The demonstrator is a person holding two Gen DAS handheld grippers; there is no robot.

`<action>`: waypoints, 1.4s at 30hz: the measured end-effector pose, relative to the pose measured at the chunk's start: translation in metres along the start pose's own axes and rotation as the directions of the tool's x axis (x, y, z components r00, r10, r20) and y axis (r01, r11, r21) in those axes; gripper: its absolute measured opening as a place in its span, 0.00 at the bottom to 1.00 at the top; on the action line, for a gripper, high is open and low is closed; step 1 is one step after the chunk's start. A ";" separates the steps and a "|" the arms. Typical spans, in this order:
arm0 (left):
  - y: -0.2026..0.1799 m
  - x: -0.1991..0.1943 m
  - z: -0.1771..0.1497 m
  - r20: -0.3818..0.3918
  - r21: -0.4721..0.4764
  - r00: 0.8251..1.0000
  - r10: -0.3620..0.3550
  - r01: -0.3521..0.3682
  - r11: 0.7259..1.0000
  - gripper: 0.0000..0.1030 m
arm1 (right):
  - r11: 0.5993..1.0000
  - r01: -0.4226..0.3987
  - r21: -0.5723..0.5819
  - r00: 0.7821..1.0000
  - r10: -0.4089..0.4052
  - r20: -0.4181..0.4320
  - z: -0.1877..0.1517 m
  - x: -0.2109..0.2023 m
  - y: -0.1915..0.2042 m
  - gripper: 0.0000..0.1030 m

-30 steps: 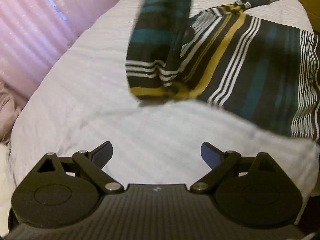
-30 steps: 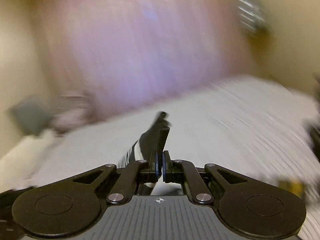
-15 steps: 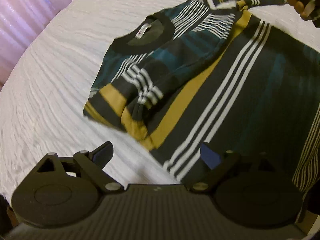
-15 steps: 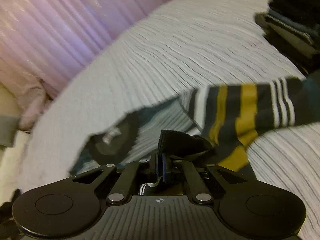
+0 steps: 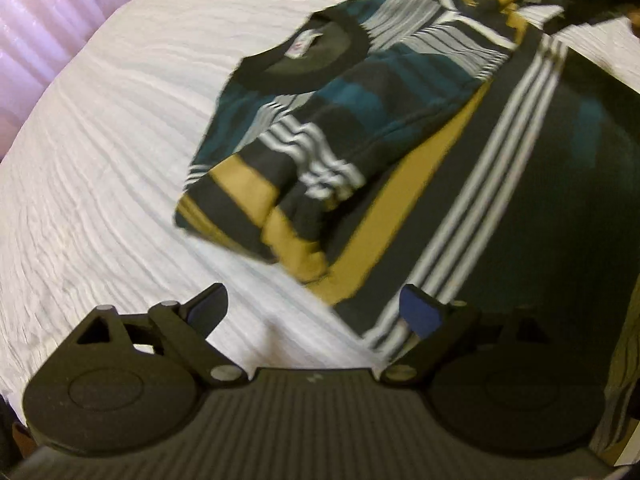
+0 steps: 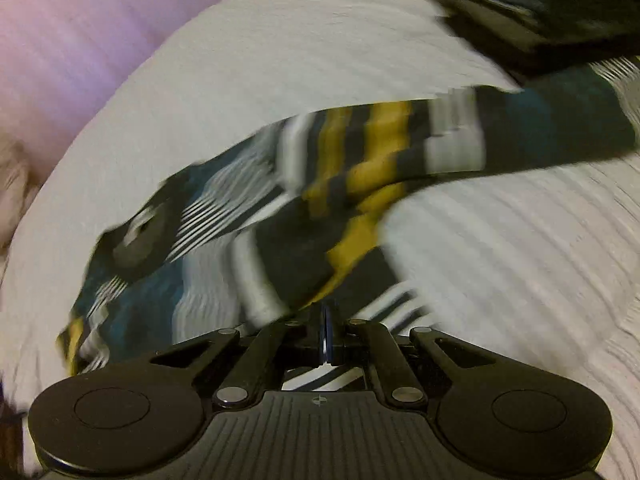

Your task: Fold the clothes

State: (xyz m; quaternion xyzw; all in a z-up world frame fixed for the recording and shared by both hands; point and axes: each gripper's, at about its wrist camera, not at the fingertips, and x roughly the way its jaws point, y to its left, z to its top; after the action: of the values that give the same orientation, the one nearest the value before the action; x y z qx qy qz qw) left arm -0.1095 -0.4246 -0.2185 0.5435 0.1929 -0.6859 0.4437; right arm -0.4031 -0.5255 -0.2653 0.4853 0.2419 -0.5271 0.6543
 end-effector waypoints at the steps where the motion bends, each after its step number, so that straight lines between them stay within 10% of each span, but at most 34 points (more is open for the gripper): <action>1: 0.010 0.003 -0.001 0.004 -0.004 1.000 -0.007 0.007 1.000 0.80 | 0.999 -0.030 -0.041 0.999 0.029 -0.019 -0.007 0.001 0.017 0.03; 3: 0.032 0.009 -0.003 0.013 -0.009 1.000 -0.023 0.023 1.000 0.74 | 0.990 -0.104 -0.091 0.993 0.097 -0.073 -0.024 0.006 0.052 0.07; 5: 0.057 0.016 0.000 0.033 0.011 0.998 -0.050 0.049 0.999 0.73 | 0.977 -0.185 -0.104 0.980 0.175 -0.098 -0.044 0.013 0.088 0.69; 6: 0.069 0.020 0.002 0.043 0.019 0.997 -0.066 0.065 0.998 0.73 | 0.968 -0.225 -0.110 0.971 0.213 -0.111 -0.054 0.017 0.106 0.77; 11: 0.127 0.045 0.024 0.077 0.079 0.979 -0.189 0.183 0.980 0.59 | 0.925 -0.377 -0.045 0.911 0.362 -0.198 -0.105 0.058 0.182 0.77; 17: 0.153 0.089 0.048 0.034 0.254 0.960 -0.279 0.261 0.931 0.46 | 0.913 -0.406 0.045 0.895 0.407 -0.183 -0.136 0.112 0.224 0.77; 19: 0.156 0.100 0.053 0.016 0.282 0.950 -0.312 0.295 0.913 0.22 | 0.912 -0.409 0.040 0.897 0.410 -0.166 -0.140 0.123 0.234 0.73; 22: 0.160 0.110 0.057 -0.023 0.316 0.931 -0.364 0.352 0.881 0.06 | 0.915 -0.399 0.056 0.900 0.403 -0.169 -0.144 0.136 0.240 0.44; 24: 0.162 0.109 0.060 -0.011 0.325 0.933 -0.359 0.343 0.881 0.05 | 0.926 -0.374 0.053 0.908 0.377 -0.182 -0.144 0.135 0.238 0.05; 35: 0.170 0.124 0.069 -0.022 0.269 0.949 -0.316 0.310 0.912 0.06 | 0.903 -0.394 0.172 0.870 0.427 -0.248 -0.174 0.122 0.209 0.04; 39: 0.178 0.120 0.066 -0.020 0.184 0.960 -0.280 0.279 0.943 0.20 | 0.901 -0.376 0.214 0.864 0.425 -0.269 -0.170 0.127 0.196 0.06; 42: 0.181 0.108 0.060 -0.020 0.168 0.981 -0.195 0.196 0.966 0.18 | 0.914 -0.348 0.209 0.872 0.397 -0.287 -0.170 0.116 0.185 0.24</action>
State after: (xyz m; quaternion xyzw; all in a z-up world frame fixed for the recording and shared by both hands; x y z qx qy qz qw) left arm 0.0022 -0.6084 -0.2580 0.5587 0.1873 -0.7394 0.3258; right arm -0.1604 -0.4315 -0.3610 0.6506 0.2070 -0.3208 0.6565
